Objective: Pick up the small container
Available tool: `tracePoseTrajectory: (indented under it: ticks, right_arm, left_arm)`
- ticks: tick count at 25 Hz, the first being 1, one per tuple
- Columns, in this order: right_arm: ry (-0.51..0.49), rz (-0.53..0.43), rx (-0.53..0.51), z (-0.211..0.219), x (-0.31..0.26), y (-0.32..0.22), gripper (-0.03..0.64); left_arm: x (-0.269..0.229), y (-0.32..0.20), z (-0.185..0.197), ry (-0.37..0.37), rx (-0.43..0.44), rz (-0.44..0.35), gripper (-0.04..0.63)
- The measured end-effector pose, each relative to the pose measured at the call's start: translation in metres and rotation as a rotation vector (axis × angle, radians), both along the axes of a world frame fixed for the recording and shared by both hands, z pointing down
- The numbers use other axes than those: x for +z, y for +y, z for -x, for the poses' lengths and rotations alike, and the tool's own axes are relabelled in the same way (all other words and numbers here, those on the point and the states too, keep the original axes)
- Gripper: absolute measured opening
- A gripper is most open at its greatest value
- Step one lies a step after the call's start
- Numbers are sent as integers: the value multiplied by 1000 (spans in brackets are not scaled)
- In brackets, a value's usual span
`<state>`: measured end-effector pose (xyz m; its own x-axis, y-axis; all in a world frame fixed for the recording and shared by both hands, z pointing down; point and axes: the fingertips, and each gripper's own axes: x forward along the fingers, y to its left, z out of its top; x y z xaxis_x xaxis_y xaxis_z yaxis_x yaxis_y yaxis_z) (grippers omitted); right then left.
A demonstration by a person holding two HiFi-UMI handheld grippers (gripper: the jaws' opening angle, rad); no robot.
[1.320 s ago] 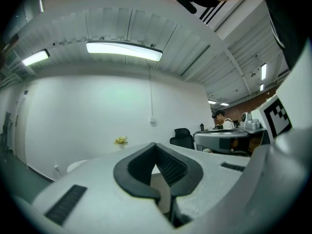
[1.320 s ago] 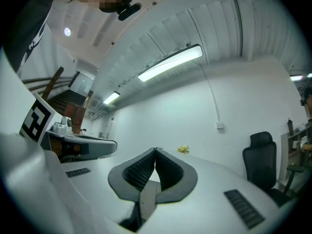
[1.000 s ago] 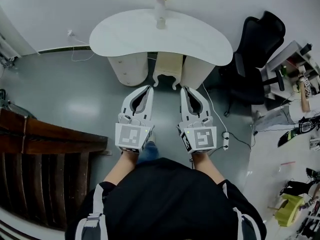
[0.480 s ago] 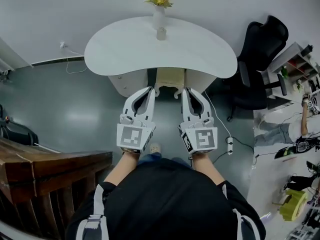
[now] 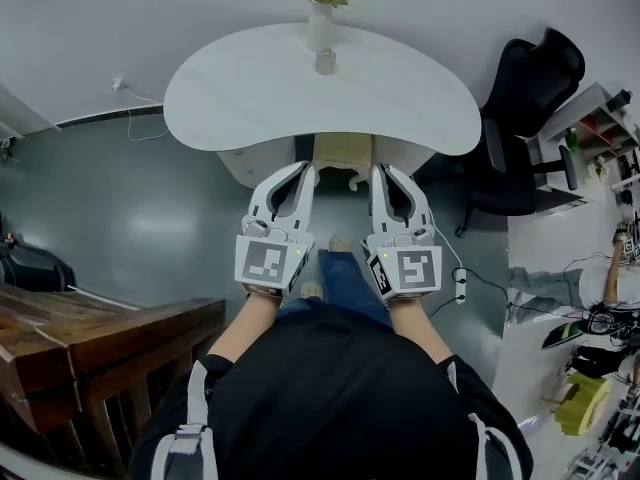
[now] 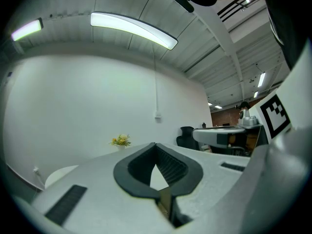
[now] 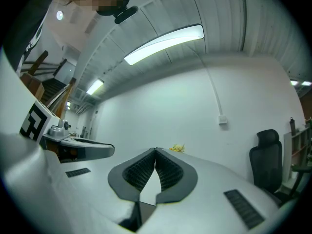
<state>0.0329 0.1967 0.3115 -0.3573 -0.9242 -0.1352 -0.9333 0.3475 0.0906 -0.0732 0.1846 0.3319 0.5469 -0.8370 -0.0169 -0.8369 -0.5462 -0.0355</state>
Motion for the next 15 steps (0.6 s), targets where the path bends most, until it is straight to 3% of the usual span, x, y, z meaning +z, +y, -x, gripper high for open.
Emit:
tracePoseTrajectory:
  ticks: [4, 15]
  right_arm:
    - [-3, -11, -10, 0, -1, -17, 21]
    - [-2, -12, -38, -3, 8, -106, 21]
  left_arm:
    - [-3, -16, -4, 4, 3, -24, 6]
    - [12, -103, -12, 3, -5, 20, 6]
